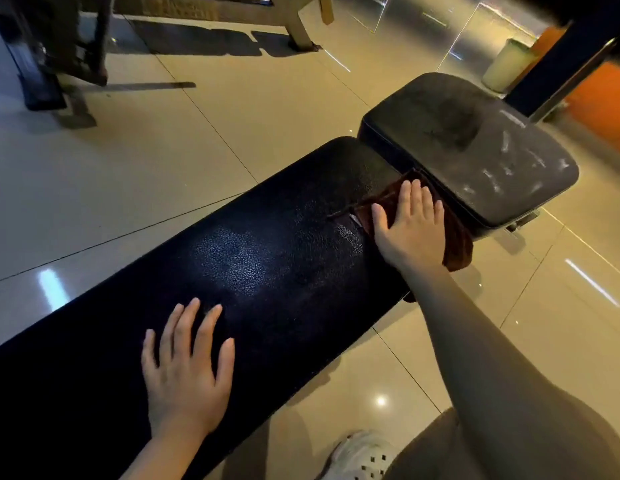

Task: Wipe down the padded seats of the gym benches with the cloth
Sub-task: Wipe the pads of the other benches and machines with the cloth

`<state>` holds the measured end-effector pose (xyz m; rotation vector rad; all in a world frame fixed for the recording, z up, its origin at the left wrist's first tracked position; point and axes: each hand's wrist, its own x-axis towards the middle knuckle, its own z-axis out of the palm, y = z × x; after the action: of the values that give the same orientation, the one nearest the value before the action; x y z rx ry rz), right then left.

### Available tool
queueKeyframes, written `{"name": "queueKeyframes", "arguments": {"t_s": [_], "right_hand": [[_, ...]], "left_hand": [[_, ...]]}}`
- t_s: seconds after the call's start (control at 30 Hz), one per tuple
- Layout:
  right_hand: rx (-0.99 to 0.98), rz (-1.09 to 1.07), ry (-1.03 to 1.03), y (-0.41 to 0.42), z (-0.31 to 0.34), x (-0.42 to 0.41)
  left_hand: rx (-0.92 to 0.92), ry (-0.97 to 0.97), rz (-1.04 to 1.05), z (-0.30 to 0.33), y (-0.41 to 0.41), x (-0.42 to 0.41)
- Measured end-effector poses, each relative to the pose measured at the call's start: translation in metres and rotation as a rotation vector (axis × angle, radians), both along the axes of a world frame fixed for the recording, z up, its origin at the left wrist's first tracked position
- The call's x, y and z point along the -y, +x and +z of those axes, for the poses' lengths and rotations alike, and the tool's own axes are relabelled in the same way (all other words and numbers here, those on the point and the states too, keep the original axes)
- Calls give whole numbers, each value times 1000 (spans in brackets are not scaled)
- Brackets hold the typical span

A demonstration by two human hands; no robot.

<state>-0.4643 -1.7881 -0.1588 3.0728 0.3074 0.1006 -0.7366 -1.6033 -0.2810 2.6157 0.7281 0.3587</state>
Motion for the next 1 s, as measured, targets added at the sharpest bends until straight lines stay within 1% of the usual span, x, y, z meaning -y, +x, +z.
{"name": "queueKeyframes", "arguments": {"t_s": [0.07, 0.17, 0.3, 0.37, 0.4, 0.5, 0.53, 0.67, 0.77, 0.9, 1.0], "right_hand": [[11, 33, 5, -15, -5, -10], [-7, 199, 16, -54, -17, -32], [-113, 467, 68, -125, -37, -61], [-123, 517, 58, -137, -44, -54], [-93, 489, 56, -132, -43, -46], [65, 275, 39, -92, -31, -13], [80, 220, 21, -74, -23, -3], [-13, 104, -35, -5, -1, 3], [-6, 62, -41, 23, 0, -13], [-4, 63, -22, 17, -1, -18], [-20, 120, -5, -24, -8, -23]], "left_hand": [[-9, -5, 3, 1, 1, -1], [-26, -6, -3, 2, 2, 0], [-69, 3, -1, -1, 0, -2], [-62, 14, -1, 0, -1, -1], [-45, 16, 3, 0, -1, 0], [-10, 11, 23, 0, 1, 1], [-11, 7, 24, 0, 1, 1], [-19, -6, 12, -1, 3, 2], [-18, -4, 8, -3, 4, 0], [-14, 4, 13, -2, 4, 0], [-3, 6, -1, 2, 3, 1]]}}
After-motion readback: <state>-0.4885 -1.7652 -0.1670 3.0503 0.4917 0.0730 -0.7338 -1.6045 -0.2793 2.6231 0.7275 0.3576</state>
